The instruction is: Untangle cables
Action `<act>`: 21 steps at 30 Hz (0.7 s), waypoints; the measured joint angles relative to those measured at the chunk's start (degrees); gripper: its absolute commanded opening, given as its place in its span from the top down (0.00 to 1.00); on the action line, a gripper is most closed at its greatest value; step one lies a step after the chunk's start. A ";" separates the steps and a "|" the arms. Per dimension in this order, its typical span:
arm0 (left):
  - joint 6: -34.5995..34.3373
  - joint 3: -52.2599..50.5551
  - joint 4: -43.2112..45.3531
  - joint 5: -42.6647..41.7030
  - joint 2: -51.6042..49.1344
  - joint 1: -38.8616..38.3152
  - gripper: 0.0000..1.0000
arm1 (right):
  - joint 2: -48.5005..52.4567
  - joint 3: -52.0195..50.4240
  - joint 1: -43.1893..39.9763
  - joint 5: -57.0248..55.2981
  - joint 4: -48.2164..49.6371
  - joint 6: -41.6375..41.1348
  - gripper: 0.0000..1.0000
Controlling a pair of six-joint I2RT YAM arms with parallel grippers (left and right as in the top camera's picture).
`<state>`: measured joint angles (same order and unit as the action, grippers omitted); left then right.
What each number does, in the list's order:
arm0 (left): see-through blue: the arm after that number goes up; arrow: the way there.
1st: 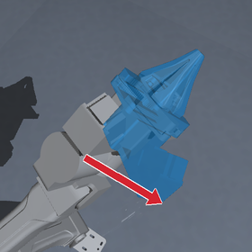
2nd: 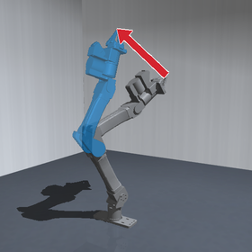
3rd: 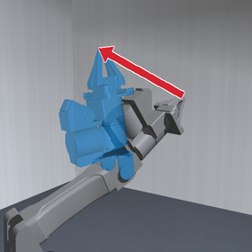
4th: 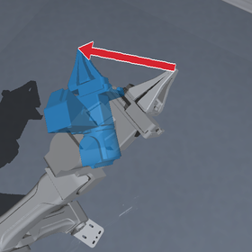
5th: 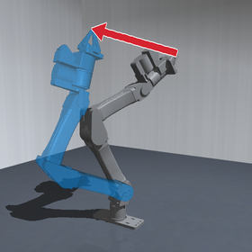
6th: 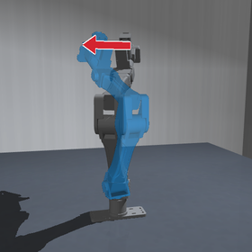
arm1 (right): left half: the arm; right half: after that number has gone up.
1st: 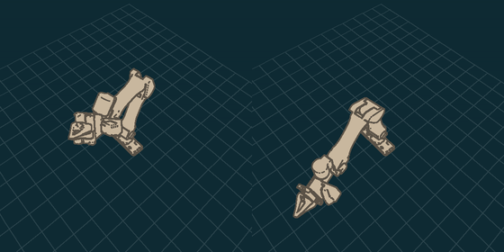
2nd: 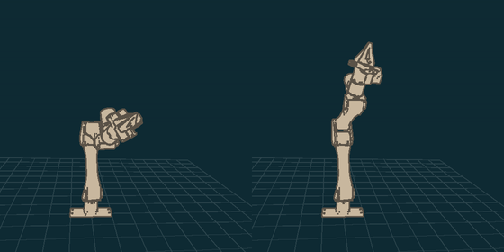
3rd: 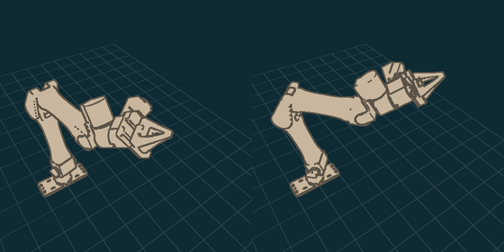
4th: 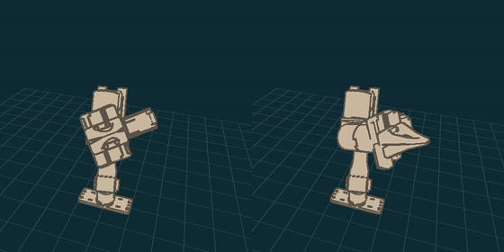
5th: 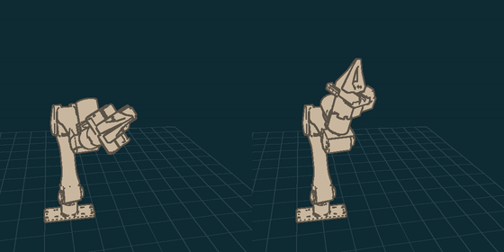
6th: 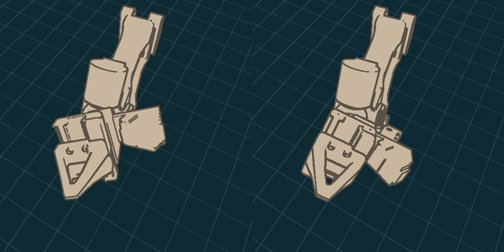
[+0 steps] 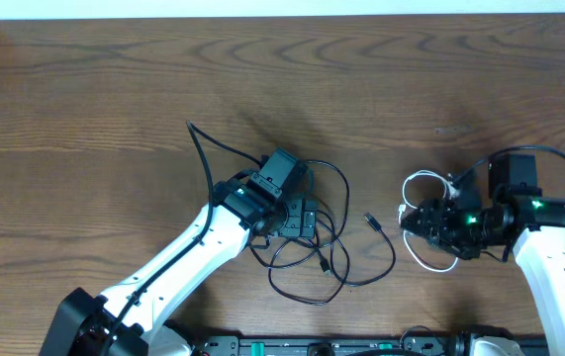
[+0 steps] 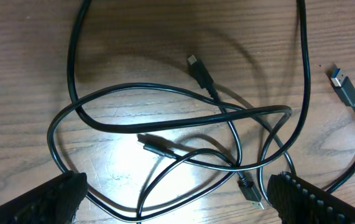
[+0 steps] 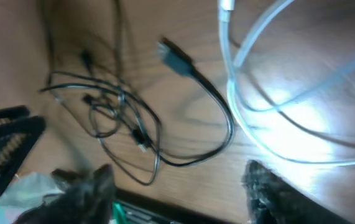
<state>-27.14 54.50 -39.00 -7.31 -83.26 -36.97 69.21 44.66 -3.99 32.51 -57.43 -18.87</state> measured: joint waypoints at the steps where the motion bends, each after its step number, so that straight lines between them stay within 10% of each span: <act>1: 0.02 0.00 0.02 0.00 0.02 0.00 0.02 | 0.00 -0.39 0.02 -0.94 0.00 -0.76 0.59; 21: 0.02 0.00 0.00 0.00 0.02 0.00 0.02 | 0.00 4.83 11.52 -12.81 -2.64 -11.56 0.22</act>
<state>-27.11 54.50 -39.00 -7.31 -83.24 -36.97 69.21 49.50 7.53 19.70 -60.07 -30.44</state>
